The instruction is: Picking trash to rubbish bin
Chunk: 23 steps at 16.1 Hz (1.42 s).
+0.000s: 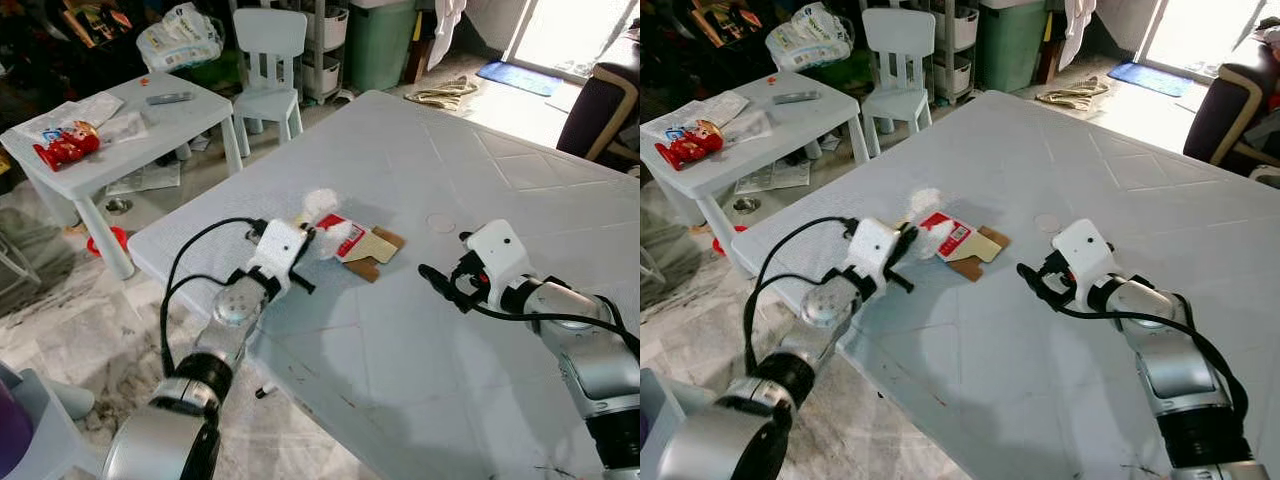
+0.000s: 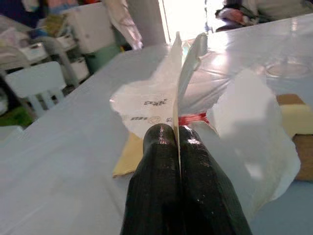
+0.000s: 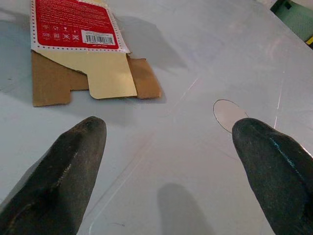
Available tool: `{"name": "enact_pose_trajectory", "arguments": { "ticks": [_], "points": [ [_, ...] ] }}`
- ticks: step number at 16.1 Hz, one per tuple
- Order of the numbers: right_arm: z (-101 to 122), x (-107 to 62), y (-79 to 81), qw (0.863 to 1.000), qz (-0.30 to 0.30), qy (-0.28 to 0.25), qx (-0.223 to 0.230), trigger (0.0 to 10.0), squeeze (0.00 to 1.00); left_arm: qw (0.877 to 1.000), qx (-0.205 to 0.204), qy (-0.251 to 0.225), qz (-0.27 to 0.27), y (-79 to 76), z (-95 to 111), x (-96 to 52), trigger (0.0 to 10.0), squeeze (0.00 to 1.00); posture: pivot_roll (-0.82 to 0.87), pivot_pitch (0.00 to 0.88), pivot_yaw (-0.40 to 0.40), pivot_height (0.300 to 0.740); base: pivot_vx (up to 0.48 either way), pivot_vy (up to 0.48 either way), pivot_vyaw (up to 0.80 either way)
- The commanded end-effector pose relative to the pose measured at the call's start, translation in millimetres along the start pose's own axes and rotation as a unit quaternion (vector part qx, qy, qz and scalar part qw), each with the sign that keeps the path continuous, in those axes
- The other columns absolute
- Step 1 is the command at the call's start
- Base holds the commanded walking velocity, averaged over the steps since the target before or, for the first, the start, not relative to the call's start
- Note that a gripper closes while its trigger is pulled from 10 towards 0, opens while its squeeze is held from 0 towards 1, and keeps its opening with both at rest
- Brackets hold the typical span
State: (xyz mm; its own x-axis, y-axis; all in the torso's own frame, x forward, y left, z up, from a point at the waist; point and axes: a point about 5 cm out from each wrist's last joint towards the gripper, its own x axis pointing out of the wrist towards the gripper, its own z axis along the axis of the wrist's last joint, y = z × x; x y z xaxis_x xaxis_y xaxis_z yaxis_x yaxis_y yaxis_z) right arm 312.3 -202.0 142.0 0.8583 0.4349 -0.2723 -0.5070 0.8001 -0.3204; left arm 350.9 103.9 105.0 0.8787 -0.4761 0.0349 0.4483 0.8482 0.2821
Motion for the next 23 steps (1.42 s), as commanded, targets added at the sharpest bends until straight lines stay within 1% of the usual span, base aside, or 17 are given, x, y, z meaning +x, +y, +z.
{"name": "enact_pose_trajectory", "arguments": {
  "ticks": [1, 3, 6, 7, 8, 9, 10, 11, 12, 13, 14, 15, 16, 18, 20, 21, 23],
  "points": [
    [4.5, 2.0, -1.3, 1.000, 0.002, -0.006, -0.007, 10.0, 0.21, 1.000, 0.000, -0.022, 0.020, 4.9, 3.7, -3.3, 0.0, 0.00, -0.04, 0.057, -0.054, 0.740, 0.000, 0.000, 0.00],
    [4.4, 2.6, -1.4, 1.000, 0.002, -0.006, -0.007, 10.0, 0.21, 0.999, 0.001, -0.034, 0.032, 6.1, 4.7, -7.2, 0.0, 0.00, -0.03, 0.056, -0.054, 0.740, 0.000, 0.000, 0.00],
    [7.8, 5.2, -3.2, 1.000, -0.008, -0.018, -0.006, 10.0, 0.21, 0.995, 0.023, -0.069, 0.067, 9.7, 11.9, -18.7, 0.0, 0.00, -0.02, 0.055, -0.055, 0.740, 0.000, 0.000, 0.00],
    [21.4, 8.9, -8.7, 0.997, -0.036, -0.062, -0.005, 10.0, 0.21, 0.990, 0.043, -0.078, 0.107, 16.5, 15.1, -29.6, 0.0, 0.00, 0.02, 0.056, -0.055, 0.740, 0.000, 0.000, 0.00],
    [26.7, 10.8, -10.3, 0.996, -0.046, -0.077, -0.007, 10.0, 0.22, 0.989, 0.046, -0.077, 0.115, 17.8, 14.7, -33.3, 0.0, 0.00, 0.04, 0.058, -0.055, 0.740, 0.000, 0.000, 0.00],
    [36.6, 17.3, -11.3, 0.992, -0.062, -0.104, -0.013, 10.0, 0.21, 0.988, 0.049, -0.069, 0.130, 20.0, 12.3, -43.3, 0.0, 0.00, 0.07, 0.058, -0.058, 0.740, 0.000, 0.000, 0.00],
    [46.8, 25.4, -9.8, 0.989, -0.073, -0.128, -0.022, 10.0, 0.21, 0.987, 0.052, -0.062, 0.137, 21.4, 9.2, -55.1, 0.0, 0.00, 0.09, 0.060, -0.060, 0.740, 0.000, 0.000, 0.00],
    [57.4, 35.0, -6.7, 0.985, -0.078, -0.149, -0.023, 10.0, 0.21, 0.986, 0.056, -0.052, 0.146, 21.1, 5.9, -70.5, 0.0, 0.00, 0.11, 0.059, -0.063, 0.740, 0.000, 0.000, 0.00],
    [62.5, 42.6, -1.6, 0.985, -0.068, -0.157, -0.019, 10.0, 0.20, 0.986, 0.057, -0.043, 0.151, 20.0, 4.0, -81.5, 0.0, 0.00, 0.13, 0.059, -0.064, 0.740, 0.000, 0.000, 0.00],
    [65.4, 50.1, 4.0, 0.985, -0.055, -0.161, -0.013, 10.0, 0.17, 0.985, 0.058, -0.035, 0.157, 18.8, 3.7, -90.8, 0.0, 0.00, 0.16, 0.060, -0.066, 0.740, 0.000, 0.000, 0.00],
    [66.7, 60.9, 14.4, 0.986, -0.031, -0.161, -0.002, 10.0, 0.15, 0.984, 0.059, -0.027, 0.165, 17.7, 4.1, -101.6, 0.0, 0.00, 0.18, 0.061, -0.068, 0.740, 0.000, 0.000, 0.00],
    [67.7, 70.2, 24.2, 0.987, -0.010, -0.161, 0.011, 10.0, 0.06, 0.983, 0.063, -0.021, 0.171, 17.5, 5.6, -110.0, 0.0, 0.00, 0.21, 0.062, -0.067, 0.740, 0.000, 0.000, 0.00],
    [68.6, 75.0, 30.3, 0.987, 0.004, -0.161, 0.018, 10.0, 0.00, 0.983, 0.065, -0.017, 0.173, 18.2, 6.1, -113.6, 0.0, 0.00, 0.23, 0.064, -0.067, 0.740, 0.000, 0.000, 0.00],
    [73.1, 91.6, 54.8, 0.985, 0.051, -0.162, 0.039, 10.0, 0.00, 0.980, 0.076, -0.005, 0.186, 23.3, 10.6, -128.2, 0.0, 0.00, 0.27, 0.064, -0.062, 0.740, 0.000, 0.000, 0.00],
    [80.8, 103.6, 72.6, 0.983, 0.070, -0.164, 0.045, 10.0, 0.00, 0.978, 0.077, 0.010, 0.195, 27.0, 14.5, -142.6, 0.0, 0.00, 0.30, 0.064, -0.048, 0.740, 0.000, 0.000, 0.00],
    [80.5, 109.8, 78.5, 0.987, 0.066, -0.145, 0.035, 10.0, 0.00, 0.978, 0.075, 0.017, 0.192, 25.4, 15.7, -146.9, 0.0, 0.00, 0.30, 0.067, -0.041, 0.740, 0.000, 0.000, 0.00],
    [75.9, 115.3, 82.1, 0.992, 0.049, -0.112, 0.020, 10.0, 0.00, 0.979, 0.073, 0.020, 0.187, 24.2, 16.6, -147.8, 0.0, 0.00, 0.31, 0.069, -0.030, 0.740, 0.000, 0.000, 0.00]
  ]
}}
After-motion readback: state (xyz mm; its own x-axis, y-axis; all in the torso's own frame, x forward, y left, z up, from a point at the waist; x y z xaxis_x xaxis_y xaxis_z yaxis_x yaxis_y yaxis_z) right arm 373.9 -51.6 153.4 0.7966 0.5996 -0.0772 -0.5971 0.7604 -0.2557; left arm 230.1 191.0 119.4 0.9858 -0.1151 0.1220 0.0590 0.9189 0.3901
